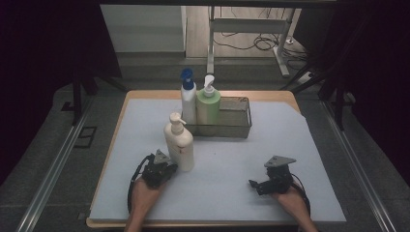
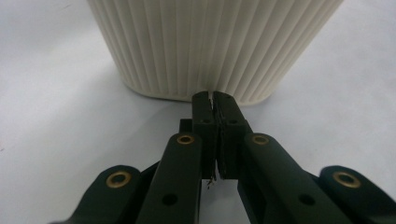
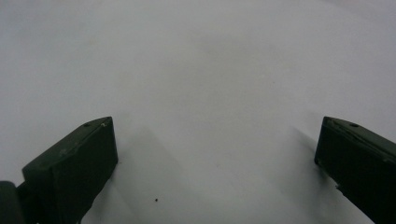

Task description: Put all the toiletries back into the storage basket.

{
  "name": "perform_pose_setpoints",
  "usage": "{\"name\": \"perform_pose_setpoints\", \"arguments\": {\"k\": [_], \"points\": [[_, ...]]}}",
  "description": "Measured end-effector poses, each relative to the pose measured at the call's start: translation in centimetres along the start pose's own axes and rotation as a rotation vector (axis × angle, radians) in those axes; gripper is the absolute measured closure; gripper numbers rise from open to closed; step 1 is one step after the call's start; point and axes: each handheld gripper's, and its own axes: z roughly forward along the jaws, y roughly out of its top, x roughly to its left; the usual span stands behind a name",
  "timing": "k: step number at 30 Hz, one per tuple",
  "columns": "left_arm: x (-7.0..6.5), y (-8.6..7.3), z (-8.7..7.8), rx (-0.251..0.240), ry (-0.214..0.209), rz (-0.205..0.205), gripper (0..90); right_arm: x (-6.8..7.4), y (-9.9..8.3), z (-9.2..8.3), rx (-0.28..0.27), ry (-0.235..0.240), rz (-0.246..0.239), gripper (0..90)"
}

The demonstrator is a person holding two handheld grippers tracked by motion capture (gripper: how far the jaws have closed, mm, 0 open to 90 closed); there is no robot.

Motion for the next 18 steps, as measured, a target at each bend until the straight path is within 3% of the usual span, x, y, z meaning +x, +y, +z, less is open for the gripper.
{"name": "perform_pose_setpoints", "arguments": {"k": [9,18], "points": [[-0.24,0.07,-0.09,0.011,-0.006,0.011,85.7,-0.01,0.03,-0.02,0.003,0.002,0.000,0.0],[-0.19,-0.35,-0.79,0.009,0.018,0.012,70.9,-0.09,0.12,-0.05,0.007,0.006,0.001,0.0]]}}
